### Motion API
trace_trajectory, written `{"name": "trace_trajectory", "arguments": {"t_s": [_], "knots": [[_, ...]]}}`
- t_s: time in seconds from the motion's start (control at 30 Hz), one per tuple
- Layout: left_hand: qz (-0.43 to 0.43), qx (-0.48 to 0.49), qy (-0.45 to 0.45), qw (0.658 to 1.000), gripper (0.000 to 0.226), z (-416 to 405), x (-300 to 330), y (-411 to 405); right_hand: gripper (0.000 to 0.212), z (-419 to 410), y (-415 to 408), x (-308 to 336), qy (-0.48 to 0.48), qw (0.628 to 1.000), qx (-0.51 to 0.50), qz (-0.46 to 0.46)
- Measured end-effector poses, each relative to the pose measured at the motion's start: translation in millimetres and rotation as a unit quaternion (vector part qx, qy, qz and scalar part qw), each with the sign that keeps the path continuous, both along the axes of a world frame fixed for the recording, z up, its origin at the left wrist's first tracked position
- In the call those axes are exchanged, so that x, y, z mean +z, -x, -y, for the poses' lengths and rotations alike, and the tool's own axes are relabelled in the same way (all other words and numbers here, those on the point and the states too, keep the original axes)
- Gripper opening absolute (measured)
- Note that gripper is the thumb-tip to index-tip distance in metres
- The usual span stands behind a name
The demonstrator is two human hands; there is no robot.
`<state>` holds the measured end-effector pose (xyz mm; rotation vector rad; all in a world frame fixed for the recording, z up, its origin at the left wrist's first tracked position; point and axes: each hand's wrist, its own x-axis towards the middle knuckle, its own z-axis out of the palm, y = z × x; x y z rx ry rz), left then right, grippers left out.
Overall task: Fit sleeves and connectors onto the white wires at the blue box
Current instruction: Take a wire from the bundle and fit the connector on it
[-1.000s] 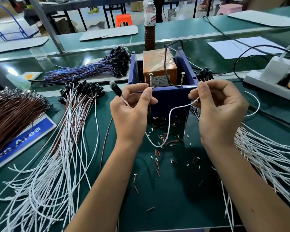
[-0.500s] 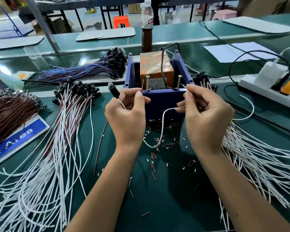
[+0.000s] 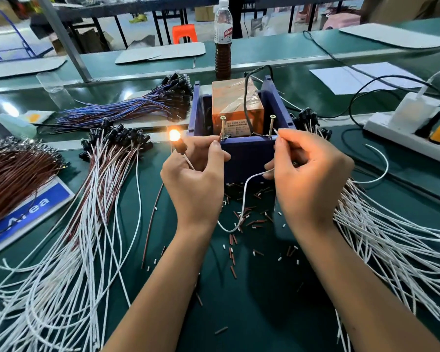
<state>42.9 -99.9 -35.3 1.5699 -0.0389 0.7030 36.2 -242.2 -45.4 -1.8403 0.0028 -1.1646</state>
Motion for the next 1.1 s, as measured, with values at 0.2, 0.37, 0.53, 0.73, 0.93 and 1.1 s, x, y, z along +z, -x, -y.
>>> {"name": "trace_trajectory", "arguments": {"t_s": [0.2, 0.37, 0.53, 0.73, 0.93, 1.1], "knots": [[0.007, -0.001, 0.008, 1.0, 0.01, 1, 1, 0, 0.018, 2, 0, -1, 0.013, 1.0, 0.006, -0.002], [0.004, -0.01, 0.016, 1.0, 0.012, 1, 0, 1, 0.017, 1, 1, -2, 0.015, 1.0, 0.013, 0.003], [0.004, -0.014, 0.022, 1.0, 0.013, 1, 2, 3, 0.016, 1, 0, -2, -0.014, 0.999, 0.03, -0.008], [0.044, -0.021, 0.08, 0.996, 0.011, -2, 9, 14, 0.013, 13, 10, 5, -0.103, 0.992, 0.06, -0.031], [0.042, -0.162, 0.115, 0.979, 0.03, 39, 36, 25, 0.024, 71, 24, 34, -0.123, 0.99, 0.052, -0.052], [-0.052, -0.225, 0.087, 0.969, 0.043, 105, 56, 25, 0.04, 135, 45, 48, -0.124, 0.985, -0.053, -0.105]]}}
